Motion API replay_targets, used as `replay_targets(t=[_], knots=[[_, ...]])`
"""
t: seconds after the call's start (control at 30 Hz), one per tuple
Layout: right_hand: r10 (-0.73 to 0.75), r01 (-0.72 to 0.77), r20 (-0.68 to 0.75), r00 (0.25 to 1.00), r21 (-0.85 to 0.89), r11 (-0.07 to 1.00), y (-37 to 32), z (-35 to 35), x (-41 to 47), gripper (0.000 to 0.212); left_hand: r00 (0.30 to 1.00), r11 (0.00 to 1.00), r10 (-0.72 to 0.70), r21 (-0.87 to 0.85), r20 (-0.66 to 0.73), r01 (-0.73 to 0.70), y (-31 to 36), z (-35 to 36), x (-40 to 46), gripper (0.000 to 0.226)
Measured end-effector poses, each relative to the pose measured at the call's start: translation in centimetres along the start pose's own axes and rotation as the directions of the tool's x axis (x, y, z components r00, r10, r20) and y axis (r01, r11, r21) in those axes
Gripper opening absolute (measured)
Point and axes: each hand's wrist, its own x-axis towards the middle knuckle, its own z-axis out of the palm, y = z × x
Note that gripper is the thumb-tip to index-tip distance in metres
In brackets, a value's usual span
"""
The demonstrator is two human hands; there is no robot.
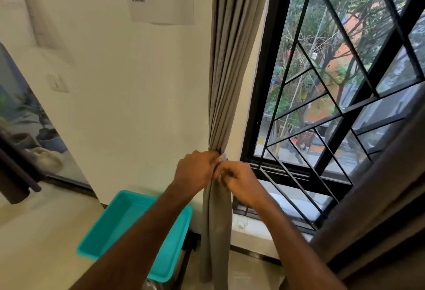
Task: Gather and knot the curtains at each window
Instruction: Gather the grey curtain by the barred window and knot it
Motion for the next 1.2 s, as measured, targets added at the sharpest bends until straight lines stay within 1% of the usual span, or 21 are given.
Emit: replay_targets(t=[0.03, 0.07, 0.17, 0.2, 0.27, 0.33, 0.4, 0.5, 0.57, 0.63, 0.67, 0.73, 0.8, 0.87, 0.93, 1.07, 1.1, 1.13, 1.2], knots=[[-0.013, 0.016, -0.065, 0.998, 0.048, 0.999, 0.0, -0.6, -0.1, 0.033, 0.999, 0.999, 0.033, 0.034, 0.007, -0.033, -0.3, 0.0, -0.1, 0.047], [-0.027, 0.041, -0.127, 0.991, 0.114, 0.993, -0.1, -1.3, -0.2, 0.029, 0.997, 0.997, 0.072, 0.012, 0.026, -0.072, -0.7, 0.1, -0.2, 0.046], [-0.024, 0.104, -0.302, 0.953, 0.255, 0.961, -0.8, -2.8, 0.4, 0.025, 0.983, 0.961, 0.163, -0.238, 0.086, -0.139, -1.0, 0.3, -0.7, 0.039], [-0.039, 0.133, -0.348, 0.937, 0.25, 0.959, -1.2, -2.9, 0.7, 0.025, 0.978, 0.953, 0.184, -0.262, 0.099, -0.153, -0.8, 0.5, -0.9, 0.034], [-0.113, 0.181, -0.379, 0.918, 0.149, 0.972, -1.7, -2.4, 1.3, 0.027, 0.974, 0.955, 0.213, -0.225, 0.073, -0.192, -0.4, 1.0, -1.2, 0.023], [-0.207, 0.231, -0.334, 0.92, 0.034, 0.972, -1.8, -1.7, 1.4, 0.033, 0.984, 0.966, 0.178, -0.194, 0.012, -0.172, -0.5, 1.6, -1.1, 0.025], [-0.301, 0.302, -0.325, 0.896, -0.048, 0.952, -1.4, -1.5, 1.1, 0.037, 0.995, 0.96, 0.099, -0.261, -0.013, -0.099, -0.7, 1.7, -1.2, 0.028], [-0.432, 0.403, -0.406, 0.805, -0.161, 0.901, 0.1, -1.5, 0.7, 0.029, 1.0, 0.93, 0.007, -0.368, -0.009, -0.01, -0.6, 1.2, -1.3, 0.037], [-0.507, 0.441, -0.369, 0.779, -0.253, 0.861, 1.3, -0.9, 0.7, 0.03, 1.0, 0.908, -0.019, -0.418, -0.018, 0.01, -0.5, 1.0, -1.2, 0.042], [-0.552, 0.45, -0.3, 0.779, -0.346, 0.823, 2.1, -0.1, 0.9, 0.034, 0.998, 0.9, -0.056, -0.435, -0.016, 0.044, -0.4, 0.9, -1.1, 0.041], [-0.557, 0.438, -0.284, 0.78, -0.387, 0.811, 2.2, 0.2, 1.1, 0.037, 0.998, 0.904, -0.066, -0.424, -0.009, 0.056, -0.3, 0.8, -1.1, 0.039], [-0.559, 0.382, -0.306, 0.77, -0.481, 0.789, 2.3, 0.8, 1.4, 0.038, 0.999, 0.93, -0.042, -0.365, 0.003, 0.04, 0.0, 0.5, -1.0, 0.034], [-0.575, 0.346, -0.337, 0.745, -0.542, 0.766, 2.1, 1.3, 1.8, 0.033, 1.0, 0.97, 0.006, -0.244, 0.027, 0.001, 0.3, 0.1, -0.9, 0.033], [-0.596, 0.351, -0.308, 0.742, -0.58, 0.736, 2.0, 1.6, 2.1, 0.029, 0.998, 0.991, 0.039, -0.128, 0.053, -0.032, 0.2, -0.4, -0.7, 0.035], [-0.608, 0.355, -0.271, 0.746, -0.61, 0.708, 2.1, 1.7, 2.4, 0.026, 0.993, 0.997, 0.051, -0.059, 0.107, -0.045, 0.1, -0.8, -0.6, 0.037], [-0.554, 0.323, -0.259, 0.791, -0.593, 0.738, 2.2, 1.9, 2.8, 0.031, 0.988, 0.995, 0.039, 0.083, 0.148, -0.051, 0.0, -1.1, -0.2, 0.045], [-0.547, 0.312, -0.265, 0.794, -0.594, 0.741, 2.2, 1.9, 2.9, 0.031, 0.991, 0.994, 0.036, 0.102, 0.13, -0.05, -0.2, -1.2, -0.1, 0.046], [-0.549, 0.309, -0.27, 0.791, -0.598, 0.739, 2.1, 1.8, 3.0, 0.03, 0.995, 0.996, 0.043, 0.077, 0.087, -0.05, -0.4, -1.3, 0.0, 0.046], [-0.571, 0.326, -0.272, 0.774, -0.602, 0.729, 1.9, 1.5, 3.0, 0.023, 0.997, 0.994, 0.072, -0.076, -0.041, -0.075, -1.0, -1.6, -0.3, 0.043]])
